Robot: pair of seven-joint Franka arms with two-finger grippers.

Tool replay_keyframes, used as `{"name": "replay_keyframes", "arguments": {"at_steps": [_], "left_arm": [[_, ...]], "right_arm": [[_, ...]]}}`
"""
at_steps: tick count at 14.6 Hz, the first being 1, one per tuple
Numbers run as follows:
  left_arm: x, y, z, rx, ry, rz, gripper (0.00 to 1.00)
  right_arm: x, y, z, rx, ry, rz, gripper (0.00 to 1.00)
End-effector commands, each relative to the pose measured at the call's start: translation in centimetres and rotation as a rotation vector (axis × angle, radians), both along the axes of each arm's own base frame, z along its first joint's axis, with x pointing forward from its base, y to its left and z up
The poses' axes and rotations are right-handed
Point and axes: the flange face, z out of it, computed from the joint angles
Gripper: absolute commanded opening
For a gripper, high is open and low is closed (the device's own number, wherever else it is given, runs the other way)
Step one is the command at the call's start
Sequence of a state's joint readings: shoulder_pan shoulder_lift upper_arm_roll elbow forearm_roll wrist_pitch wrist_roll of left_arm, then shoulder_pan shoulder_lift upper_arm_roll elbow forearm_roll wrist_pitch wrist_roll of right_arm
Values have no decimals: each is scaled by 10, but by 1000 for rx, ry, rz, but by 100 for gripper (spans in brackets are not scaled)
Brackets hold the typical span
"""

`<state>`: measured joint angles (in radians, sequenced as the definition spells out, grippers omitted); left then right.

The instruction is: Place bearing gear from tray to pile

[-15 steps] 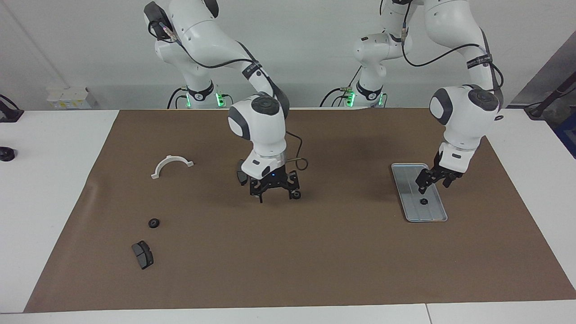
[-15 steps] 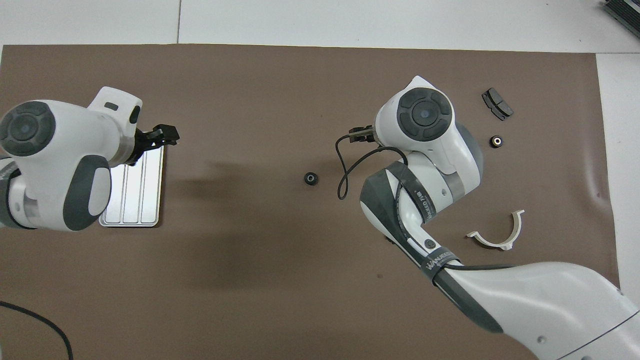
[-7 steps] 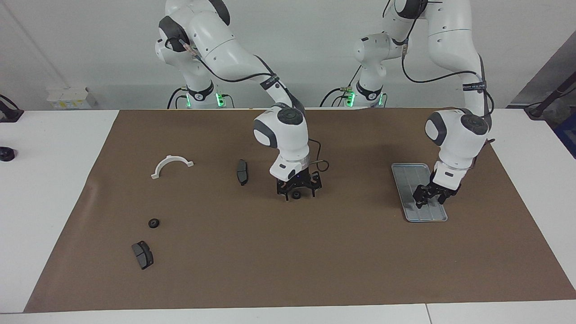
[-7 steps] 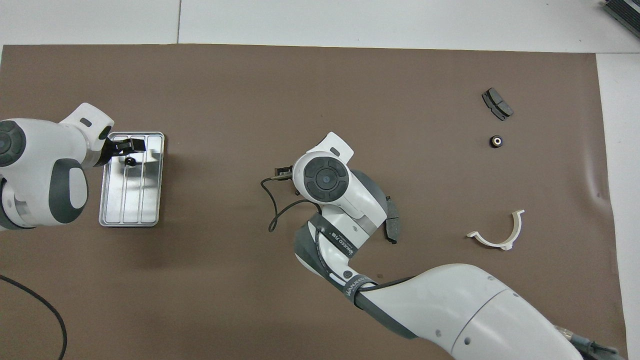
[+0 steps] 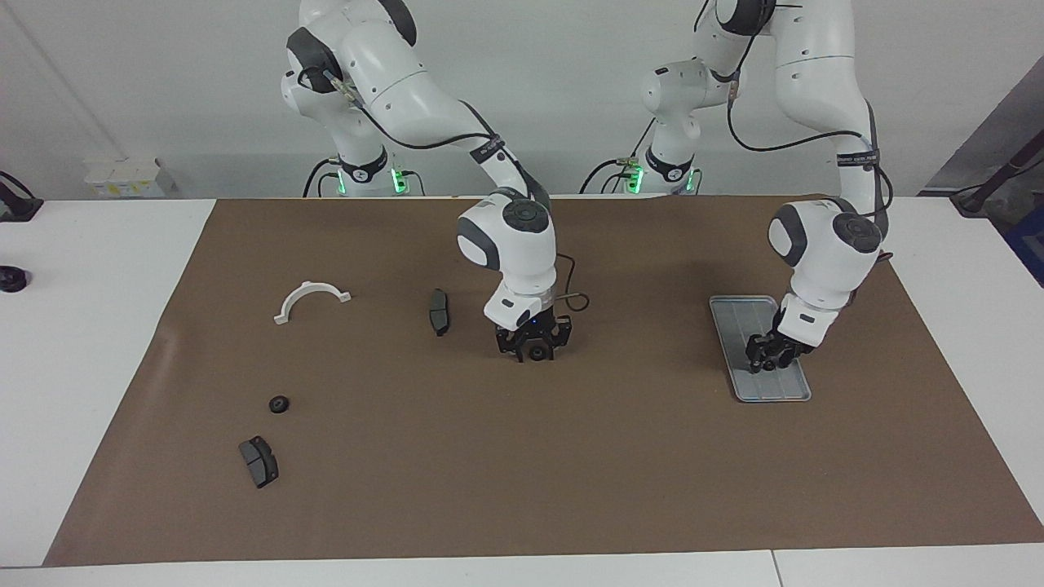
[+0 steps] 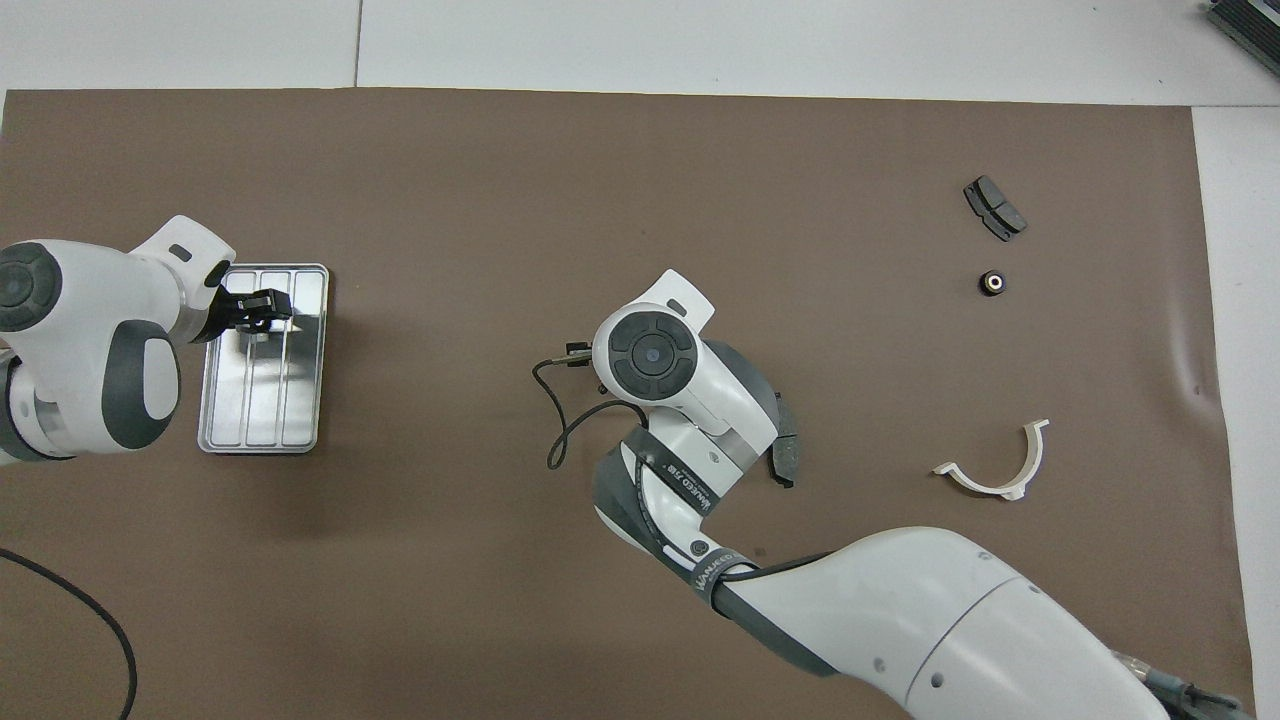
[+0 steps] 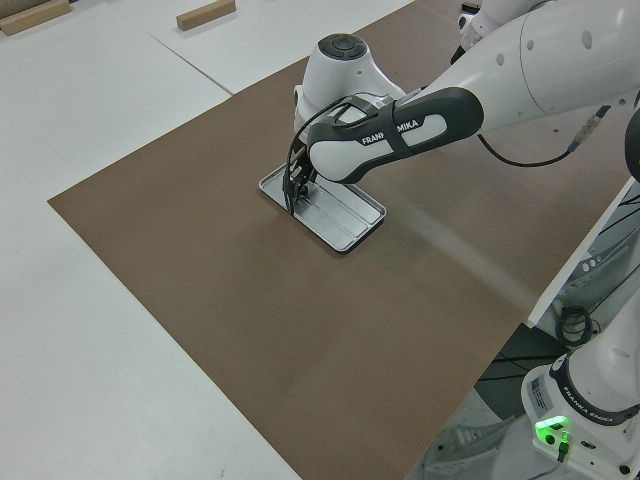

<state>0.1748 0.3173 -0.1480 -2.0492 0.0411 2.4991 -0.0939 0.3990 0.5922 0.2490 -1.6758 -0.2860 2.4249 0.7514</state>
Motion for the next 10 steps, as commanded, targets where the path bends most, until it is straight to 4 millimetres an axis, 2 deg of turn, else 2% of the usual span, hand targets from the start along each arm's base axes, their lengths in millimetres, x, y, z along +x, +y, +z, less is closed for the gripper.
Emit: {"name": "replay_keyframes", "arguments": {"at_steps": [1, 4, 6, 7, 8, 9, 10], "left_arm": [[-7, 1, 6, 8, 7, -6, 50], [-4, 3, 9, 10, -12, -14, 47], [-3, 3, 10, 11, -24, -16, 45], [-3, 2, 10, 10, -24, -16, 29], [-3, 3, 9, 10, -21, -16, 0], [-3, 4, 10, 11, -20, -16, 0], [-2, 3, 12, 10, -20, -15, 0]], "right_arm": [[-9, -4, -6, -17, 28, -28, 24], [-7, -5, -4, -16, 26, -29, 7], [2, -12, 1, -15, 20, -45, 4], [14, -21, 9, -15, 10, -58, 2], [30, -35, 17, -17, 5, -75, 1], [47, -56, 23, -25, -2, -73, 1], [67, -88, 29, -36, -6, -59, 1]]}}
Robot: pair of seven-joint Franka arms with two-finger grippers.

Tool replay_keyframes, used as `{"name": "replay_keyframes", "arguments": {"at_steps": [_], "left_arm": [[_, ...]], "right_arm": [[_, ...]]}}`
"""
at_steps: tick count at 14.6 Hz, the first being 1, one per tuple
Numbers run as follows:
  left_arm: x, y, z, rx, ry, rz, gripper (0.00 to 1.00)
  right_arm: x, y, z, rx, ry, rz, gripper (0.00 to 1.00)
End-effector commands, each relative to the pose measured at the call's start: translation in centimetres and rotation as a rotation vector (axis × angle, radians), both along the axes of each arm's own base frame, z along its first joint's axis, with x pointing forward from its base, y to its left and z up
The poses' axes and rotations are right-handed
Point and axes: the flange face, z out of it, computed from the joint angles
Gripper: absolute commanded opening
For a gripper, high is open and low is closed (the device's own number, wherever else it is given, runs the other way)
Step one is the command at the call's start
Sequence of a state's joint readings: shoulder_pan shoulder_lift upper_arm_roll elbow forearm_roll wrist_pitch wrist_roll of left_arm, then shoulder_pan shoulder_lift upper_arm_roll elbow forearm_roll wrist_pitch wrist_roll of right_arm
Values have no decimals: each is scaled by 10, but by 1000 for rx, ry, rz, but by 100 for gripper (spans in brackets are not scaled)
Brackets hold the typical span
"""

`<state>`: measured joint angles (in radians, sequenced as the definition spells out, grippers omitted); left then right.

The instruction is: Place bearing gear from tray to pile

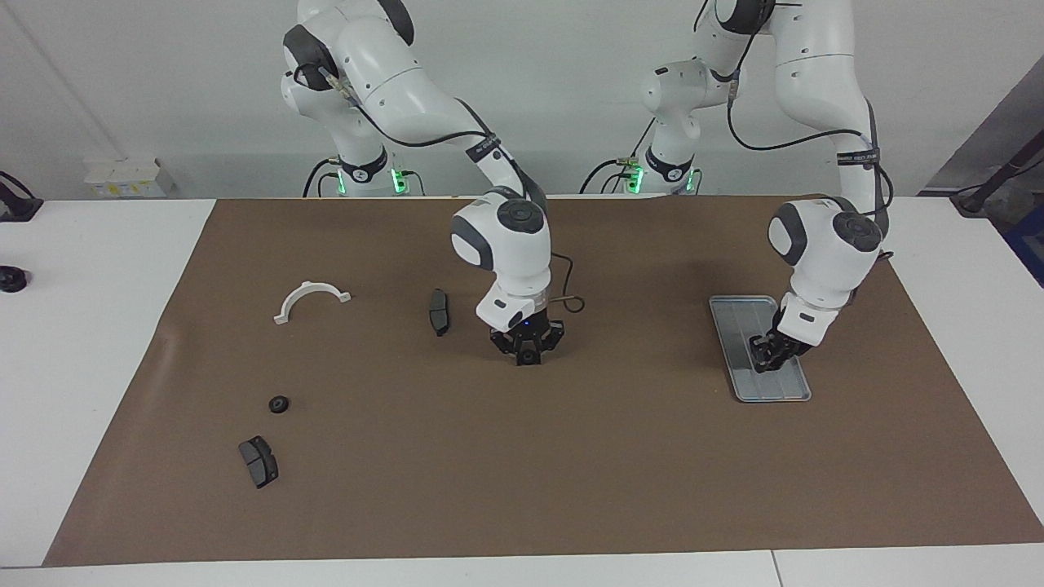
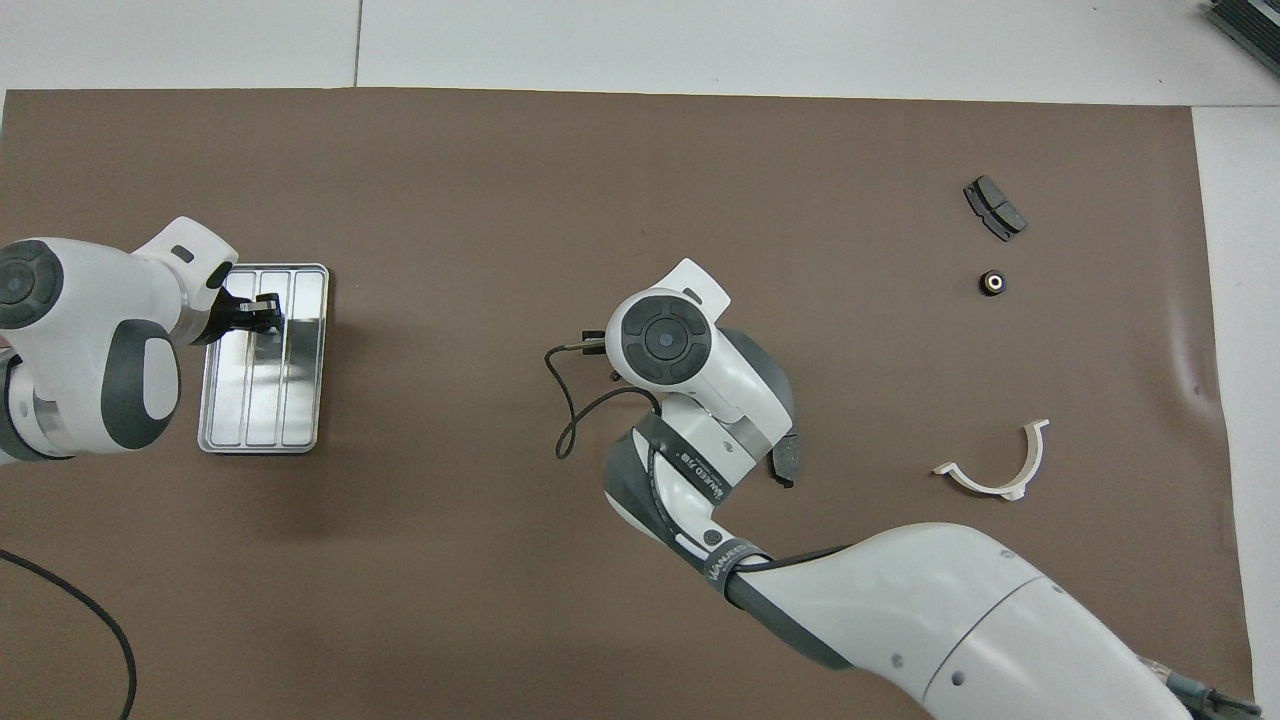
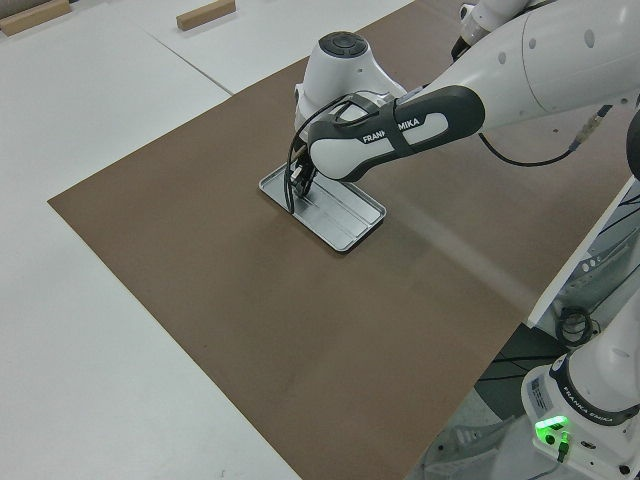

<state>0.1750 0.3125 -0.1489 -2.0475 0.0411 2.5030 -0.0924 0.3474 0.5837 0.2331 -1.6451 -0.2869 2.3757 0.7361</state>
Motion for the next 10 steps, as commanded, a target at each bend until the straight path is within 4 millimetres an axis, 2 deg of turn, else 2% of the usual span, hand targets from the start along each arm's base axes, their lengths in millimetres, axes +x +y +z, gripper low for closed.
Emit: {"name": "replay_keyframes", "arguments": {"at_steps": [1, 2, 4, 7, 8, 10], "left_arm": [[-2, 4, 11, 10, -11, -11, 0], [-2, 5, 15, 10, -4, -9, 0], [0, 4, 42, 7, 16, 2, 0], [0, -15, 110, -101, 73, 76, 0], [-4, -28, 131, -138, 85, 122, 0], [-8, -97, 157, -175, 107, 242, 0]], "right_arm": [[51, -80, 17, -25, -3, 23, 1], [64, -110, 17, -36, -6, 45, 1], [85, -163, 16, -56, -12, 70, 1], [104, -237, 8, -84, -7, 119, 0], [107, -257, 7, -89, -4, 120, 0], [112, -285, 4, -94, -15, 109, 0]]}}
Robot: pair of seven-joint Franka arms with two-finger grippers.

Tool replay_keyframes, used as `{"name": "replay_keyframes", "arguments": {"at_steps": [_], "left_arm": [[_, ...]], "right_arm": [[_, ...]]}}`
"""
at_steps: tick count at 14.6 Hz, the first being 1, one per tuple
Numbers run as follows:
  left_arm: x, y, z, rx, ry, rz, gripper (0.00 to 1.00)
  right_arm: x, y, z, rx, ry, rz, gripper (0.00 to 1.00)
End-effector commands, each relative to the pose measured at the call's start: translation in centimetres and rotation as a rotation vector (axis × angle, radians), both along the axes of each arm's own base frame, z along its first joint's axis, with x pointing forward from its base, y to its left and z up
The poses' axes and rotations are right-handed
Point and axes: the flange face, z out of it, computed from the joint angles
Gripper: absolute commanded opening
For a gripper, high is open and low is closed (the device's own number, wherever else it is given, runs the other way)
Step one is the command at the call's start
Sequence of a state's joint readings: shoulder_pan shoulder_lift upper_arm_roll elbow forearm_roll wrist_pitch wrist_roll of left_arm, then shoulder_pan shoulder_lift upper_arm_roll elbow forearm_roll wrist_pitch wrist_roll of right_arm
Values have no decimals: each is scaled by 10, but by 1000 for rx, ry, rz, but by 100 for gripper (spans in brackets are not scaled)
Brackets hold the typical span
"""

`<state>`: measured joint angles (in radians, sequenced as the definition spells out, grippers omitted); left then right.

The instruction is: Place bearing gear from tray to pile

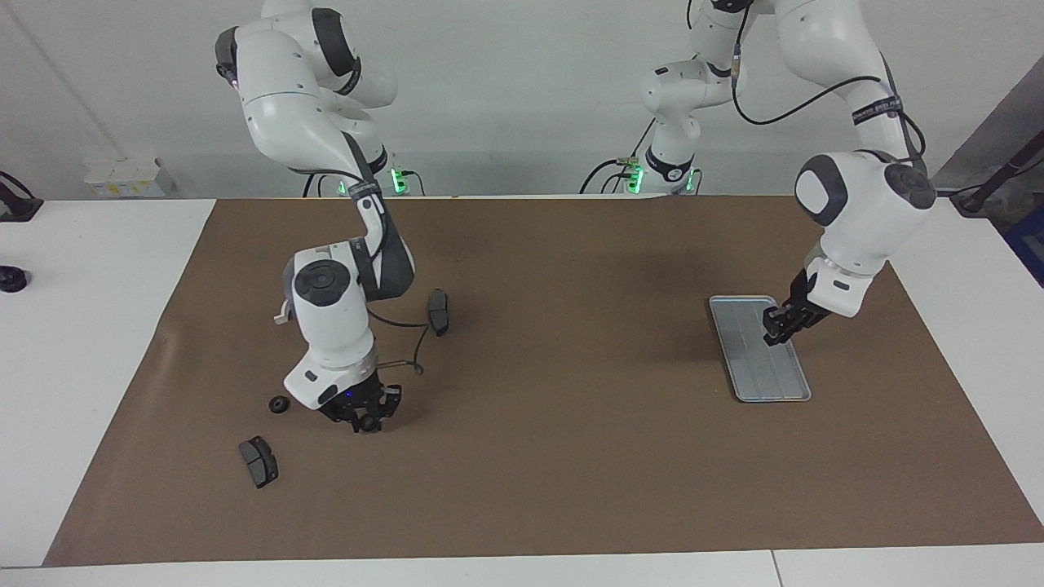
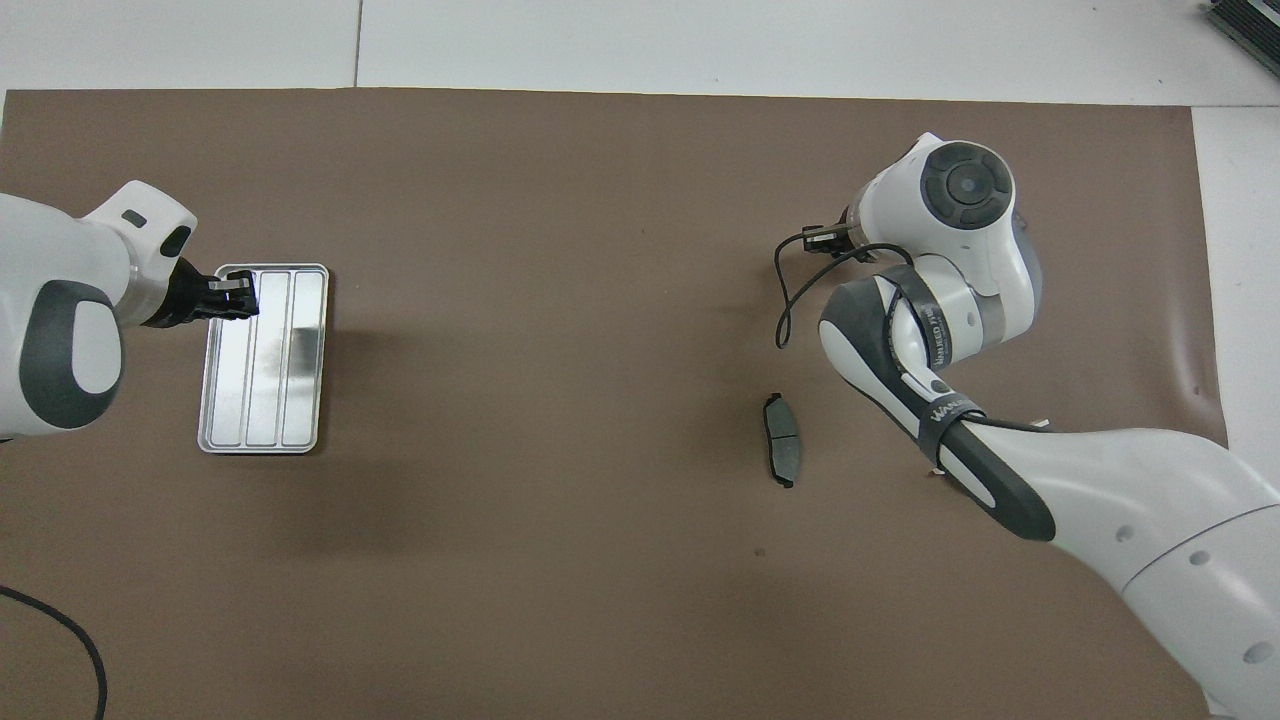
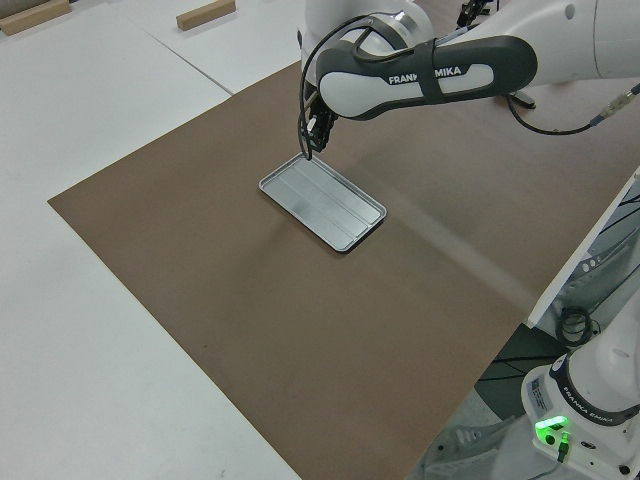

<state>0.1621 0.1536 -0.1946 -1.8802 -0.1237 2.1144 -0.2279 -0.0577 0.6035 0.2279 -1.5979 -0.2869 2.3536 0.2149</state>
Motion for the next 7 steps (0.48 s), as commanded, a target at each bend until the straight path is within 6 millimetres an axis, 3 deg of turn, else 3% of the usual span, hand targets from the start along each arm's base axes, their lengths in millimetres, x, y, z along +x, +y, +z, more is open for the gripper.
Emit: {"name": "replay_keyframes", "arguments": {"at_steps": [1, 3, 5, 6, 7], "left_arm": [[-10, -94, 26, -48, 32, 156, 0], [-22, -166, 26, -88, -6, 251, 0], [-44, -228, 19, -145, -55, 315, 0], [-59, -258, 13, -171, -65, 340, 0], [-71, -279, 7, -204, -84, 371, 0]], "right_arm": [[10, -26, -1, 6, -25, 10, 0], [15, -56, -7, -36, -59, 25, 1], [16, -65, -9, -60, -65, 33, 9], [19, -67, -5, -62, -74, 33, 27], [20, -67, -2, -63, -80, 32, 51]]}}
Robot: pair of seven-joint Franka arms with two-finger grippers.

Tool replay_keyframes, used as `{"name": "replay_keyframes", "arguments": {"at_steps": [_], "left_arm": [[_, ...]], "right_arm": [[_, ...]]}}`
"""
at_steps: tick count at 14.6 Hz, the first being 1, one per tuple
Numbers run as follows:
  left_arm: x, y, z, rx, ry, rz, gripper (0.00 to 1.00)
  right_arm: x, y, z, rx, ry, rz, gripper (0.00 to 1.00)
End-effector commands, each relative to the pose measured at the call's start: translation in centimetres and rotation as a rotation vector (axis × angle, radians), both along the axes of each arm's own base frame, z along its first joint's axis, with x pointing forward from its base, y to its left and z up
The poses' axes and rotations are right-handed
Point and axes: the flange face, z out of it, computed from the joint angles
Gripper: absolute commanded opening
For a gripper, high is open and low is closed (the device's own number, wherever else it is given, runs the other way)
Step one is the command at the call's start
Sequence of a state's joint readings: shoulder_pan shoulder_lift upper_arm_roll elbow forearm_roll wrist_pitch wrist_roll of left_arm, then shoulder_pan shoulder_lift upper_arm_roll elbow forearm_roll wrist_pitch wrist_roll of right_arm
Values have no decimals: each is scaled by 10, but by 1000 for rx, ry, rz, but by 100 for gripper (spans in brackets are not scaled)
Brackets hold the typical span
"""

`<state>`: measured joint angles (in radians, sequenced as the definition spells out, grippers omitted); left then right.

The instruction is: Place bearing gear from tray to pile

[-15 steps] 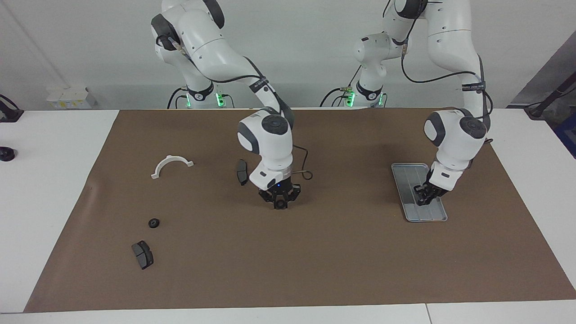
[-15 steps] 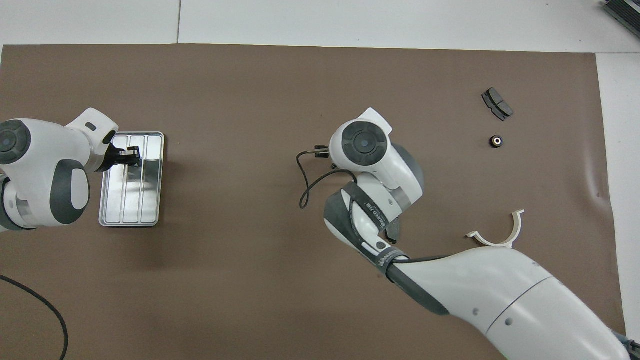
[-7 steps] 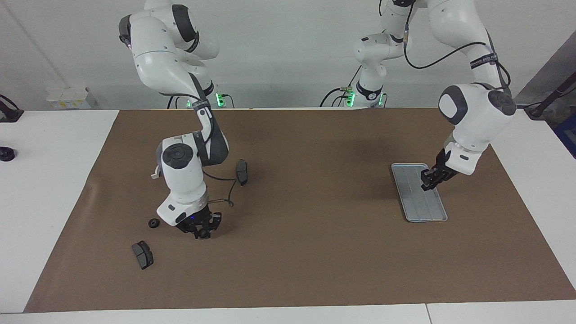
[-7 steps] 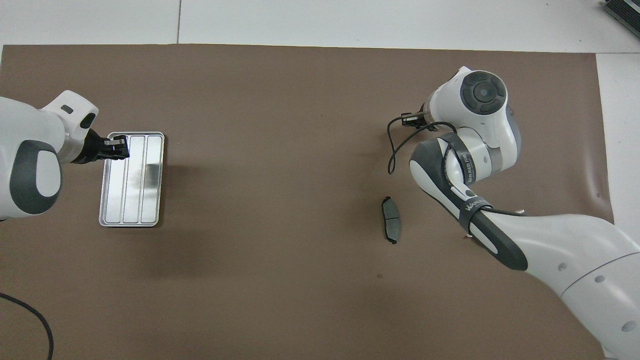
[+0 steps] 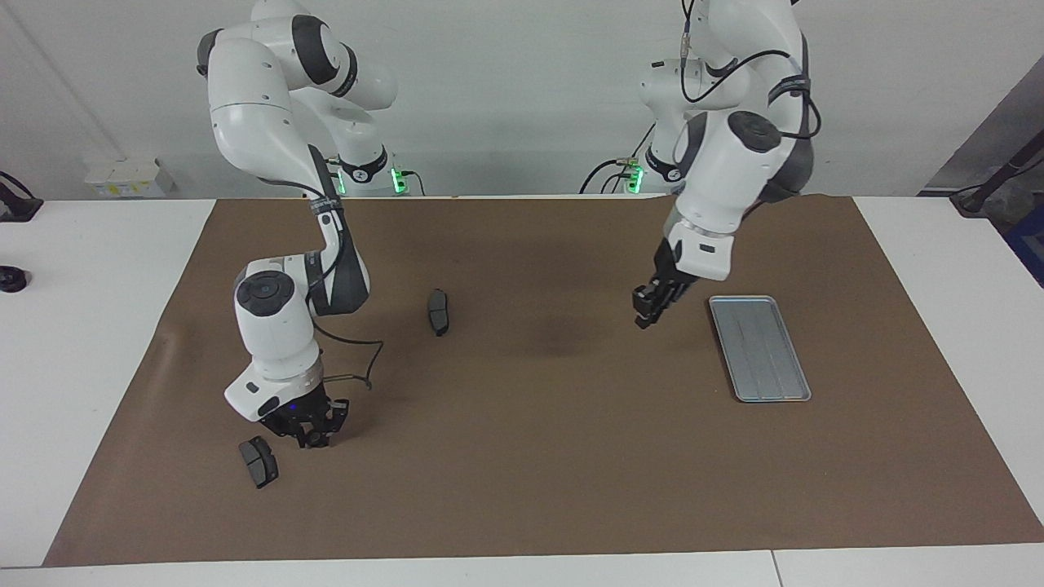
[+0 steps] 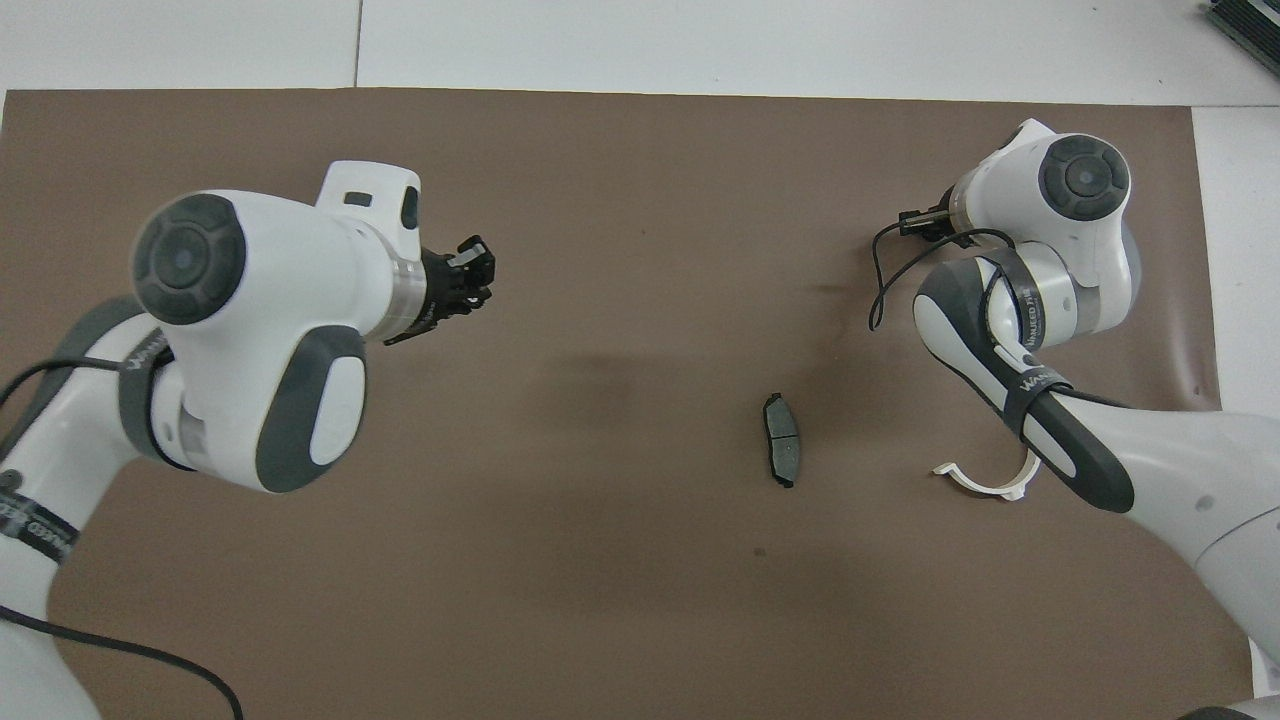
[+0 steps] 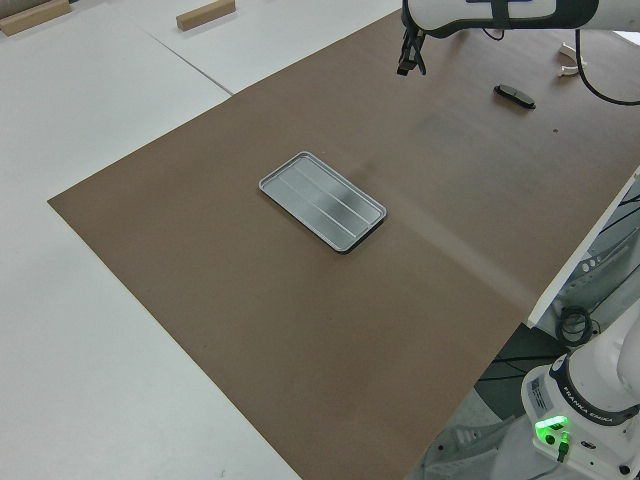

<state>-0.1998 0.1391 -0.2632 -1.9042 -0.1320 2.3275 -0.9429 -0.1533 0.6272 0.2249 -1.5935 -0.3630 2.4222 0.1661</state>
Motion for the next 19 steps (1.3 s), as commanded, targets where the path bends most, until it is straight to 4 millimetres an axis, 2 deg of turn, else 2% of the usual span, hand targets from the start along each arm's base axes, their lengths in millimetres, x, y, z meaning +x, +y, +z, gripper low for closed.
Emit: {"name": "replay_keyframes", "arguments": {"at_steps": [1, 2, 4, 5, 7, 8, 9, 10, 11, 13, 14, 15, 16, 19], "left_arm": [[-34, -47, -21, -75, -35, 90, 0], [-43, -65, -32, -96, -26, 114, 0], [-44, -89, -75, -116, -11, 119, 0], [-40, -92, -93, -125, -16, 123, 0], [-37, -104, -132, -139, -21, 116, 0], [-37, -107, -140, -150, -35, 117, 0], [-36, -106, -140, -149, -37, 117, 20], [-35, -104, -140, -147, -39, 116, 75], [-35, -103, -140, -143, -36, 116, 100], [-26, -87, -129, -117, -14, 131, 100], [-16, -63, -102, -104, -17, 154, 100], [-14, -45, -83, -71, 2, 137, 100], [-7, -20, -62, -38, 1, 100, 100], [11, 54, -27, 49, 23, -19, 100]], "right_arm": [[10, 1, 7, -12, -24, 26, 76], [13, 1, 12, -12, -29, 23, 100], [16, 16, 24, -17, -22, 30, 100], [16, 30, 32, -23, -8, 38, 100], [13, 77, 53, -16, -10, 45, 100], [10, 95, 61, -7, -17, 20, 100], [5, 114, 63, 1, -17, 0, 100], [-2, 139, 61, 8, -6, -3, 100], [-10, 167, 61, 16, -4, -12, 100], [-21, 200, 60, 40, -8, -66, 100], [-25, 209, 61, 45, -9, -74, 100], [-30, 219, 60, 50, -6, -70, 100], [-38, 237, 57, 61, 2, -67, 100], [-75, 305, 43, 107, 3, -98, 100]]}}
